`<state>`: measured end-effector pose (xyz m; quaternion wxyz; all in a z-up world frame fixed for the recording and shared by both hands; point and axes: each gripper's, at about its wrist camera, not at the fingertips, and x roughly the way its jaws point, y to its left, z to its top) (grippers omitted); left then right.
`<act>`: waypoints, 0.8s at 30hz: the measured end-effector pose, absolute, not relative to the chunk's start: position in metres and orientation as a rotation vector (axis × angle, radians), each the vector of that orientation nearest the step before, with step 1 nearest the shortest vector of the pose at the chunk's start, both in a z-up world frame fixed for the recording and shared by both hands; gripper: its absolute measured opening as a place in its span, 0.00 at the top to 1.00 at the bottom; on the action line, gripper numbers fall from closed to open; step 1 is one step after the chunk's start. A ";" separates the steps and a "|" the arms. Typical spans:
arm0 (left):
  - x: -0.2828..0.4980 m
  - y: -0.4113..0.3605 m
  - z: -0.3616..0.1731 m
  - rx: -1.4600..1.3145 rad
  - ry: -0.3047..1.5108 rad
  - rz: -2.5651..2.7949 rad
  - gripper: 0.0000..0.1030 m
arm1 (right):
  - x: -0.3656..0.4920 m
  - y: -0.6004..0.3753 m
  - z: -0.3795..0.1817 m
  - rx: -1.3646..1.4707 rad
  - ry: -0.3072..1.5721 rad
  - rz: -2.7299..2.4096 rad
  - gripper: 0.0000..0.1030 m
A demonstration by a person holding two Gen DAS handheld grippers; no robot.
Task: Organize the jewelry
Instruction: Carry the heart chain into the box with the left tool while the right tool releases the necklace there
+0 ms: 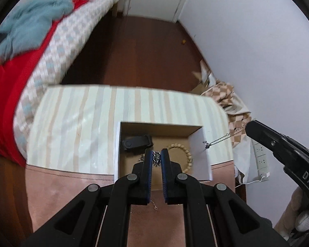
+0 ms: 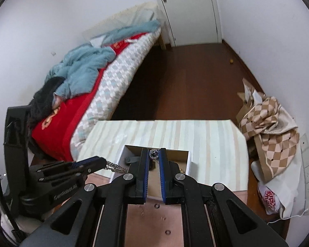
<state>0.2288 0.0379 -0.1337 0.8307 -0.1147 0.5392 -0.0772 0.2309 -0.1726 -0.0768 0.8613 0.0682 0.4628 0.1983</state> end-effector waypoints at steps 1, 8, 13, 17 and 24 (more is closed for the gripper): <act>0.232 0.039 -0.143 -0.252 1.166 -0.165 0.94 | 0.240 -0.170 -0.086 0.142 0.993 0.411 0.90; 0.246 0.040 -0.185 -0.275 1.295 -0.112 0.93 | 0.283 -0.160 -0.140 0.107 1.098 0.386 0.90; 0.249 0.040 -0.181 -0.253 1.283 -0.068 0.65 | 0.300 -0.154 -0.154 0.099 1.150 0.408 0.90; 0.248 0.041 -0.167 -0.215 1.224 -0.045 0.32 | 0.300 -0.153 -0.163 0.099 1.214 0.414 0.89; 0.241 0.047 -0.157 -0.168 1.191 0.005 0.14 | 0.278 -0.167 -0.170 0.087 1.272 0.412 0.62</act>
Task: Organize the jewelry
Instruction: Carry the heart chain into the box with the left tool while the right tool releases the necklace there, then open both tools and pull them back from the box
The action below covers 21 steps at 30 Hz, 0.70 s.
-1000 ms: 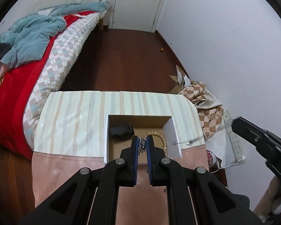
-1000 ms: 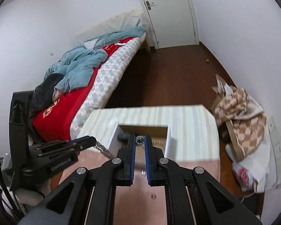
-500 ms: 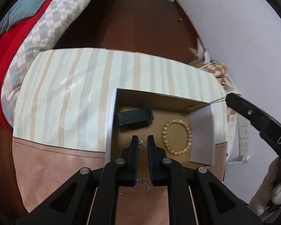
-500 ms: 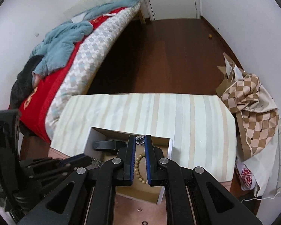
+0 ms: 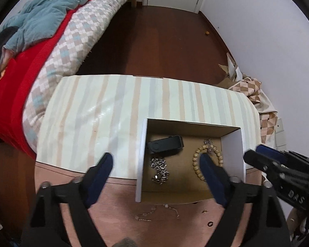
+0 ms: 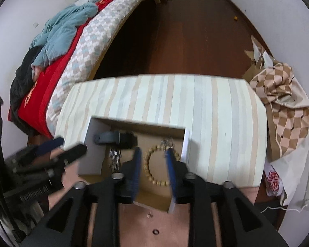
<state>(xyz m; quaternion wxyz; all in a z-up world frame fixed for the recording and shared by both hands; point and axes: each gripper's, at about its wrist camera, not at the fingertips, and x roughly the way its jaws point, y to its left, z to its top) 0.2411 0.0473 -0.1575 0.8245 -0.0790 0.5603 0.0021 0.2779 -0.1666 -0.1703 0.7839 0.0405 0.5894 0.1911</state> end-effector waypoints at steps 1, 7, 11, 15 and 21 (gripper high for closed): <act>0.239 0.048 -0.157 -0.162 1.188 0.015 0.14 | 0.274 -0.168 -0.170 0.084 1.270 0.413 0.57; 0.224 0.050 -0.155 -0.101 1.120 0.089 0.01 | 0.255 -0.177 -0.162 0.029 1.214 0.334 0.26; 0.213 0.050 -0.158 -0.065 1.085 0.129 0.01 | 0.242 -0.177 -0.165 -0.031 1.176 0.232 0.07; 0.202 0.048 -0.162 -0.037 1.078 0.140 0.01 | 0.228 -0.175 -0.174 -0.072 1.173 0.160 0.02; 0.186 0.046 -0.159 -0.035 1.077 0.137 0.01 | 0.212 -0.170 -0.175 -0.076 1.156 0.127 0.02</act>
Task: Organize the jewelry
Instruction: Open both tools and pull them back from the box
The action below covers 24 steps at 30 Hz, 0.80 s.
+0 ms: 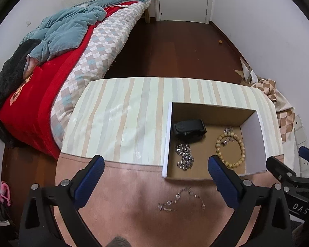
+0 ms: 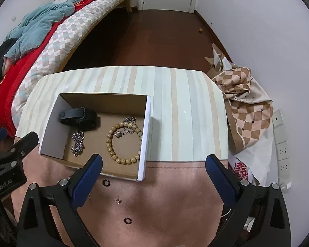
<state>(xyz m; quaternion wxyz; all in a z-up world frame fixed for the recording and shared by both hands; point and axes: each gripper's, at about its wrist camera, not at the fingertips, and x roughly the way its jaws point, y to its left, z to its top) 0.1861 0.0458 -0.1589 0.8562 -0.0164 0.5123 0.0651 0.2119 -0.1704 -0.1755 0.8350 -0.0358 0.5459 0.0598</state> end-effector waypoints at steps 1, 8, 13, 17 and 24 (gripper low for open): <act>0.184 0.045 -0.157 -0.033 1.073 0.134 0.01 | 0.208 -0.171 -0.173 -0.070 1.151 0.122 0.02; 0.157 0.040 -0.130 -0.032 1.008 0.129 0.01 | 0.184 -0.172 -0.140 -0.064 1.073 0.091 0.02; 0.133 0.036 -0.101 -0.042 0.944 0.117 0.01 | 0.159 -0.177 -0.107 -0.065 0.997 0.072 0.02; 0.119 0.032 -0.081 -0.048 0.911 0.108 0.01 | 0.142 -0.182 -0.082 -0.061 0.947 0.068 0.02; 0.094 0.026 -0.052 -0.036 0.837 0.121 0.01 | 0.112 -0.188 -0.043 -0.049 0.871 0.071 0.02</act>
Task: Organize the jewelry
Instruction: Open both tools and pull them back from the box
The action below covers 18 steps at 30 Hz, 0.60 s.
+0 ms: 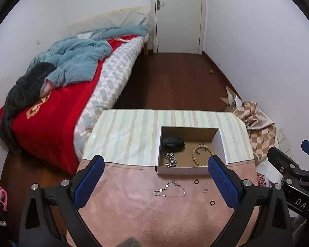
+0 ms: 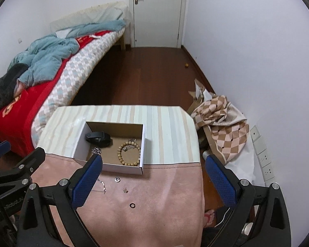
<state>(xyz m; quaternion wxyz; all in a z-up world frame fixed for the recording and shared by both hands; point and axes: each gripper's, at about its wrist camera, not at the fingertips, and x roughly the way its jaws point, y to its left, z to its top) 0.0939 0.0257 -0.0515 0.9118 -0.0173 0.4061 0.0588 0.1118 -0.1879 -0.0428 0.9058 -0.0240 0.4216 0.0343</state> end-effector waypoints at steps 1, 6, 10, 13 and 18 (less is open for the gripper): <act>0.091 0.026 -0.049 -0.039 0.832 0.120 0.01 | 0.108 -0.189 -0.039 -0.045 0.863 0.072 0.02; 0.081 0.027 -0.042 -0.052 0.819 0.139 0.01 | 0.094 -0.192 -0.023 -0.022 0.831 0.079 0.02; 0.076 0.031 -0.049 -0.062 0.817 0.171 0.01 | 0.084 -0.193 -0.019 0.003 0.820 0.096 0.02; 0.074 0.037 -0.067 -0.064 0.844 0.200 0.01 | 0.080 -0.194 -0.033 0.018 0.842 0.110 0.02; 0.067 0.052 -0.117 -0.072 0.920 0.268 0.01 | 0.083 -0.194 -0.099 0.042 0.972 0.129 0.02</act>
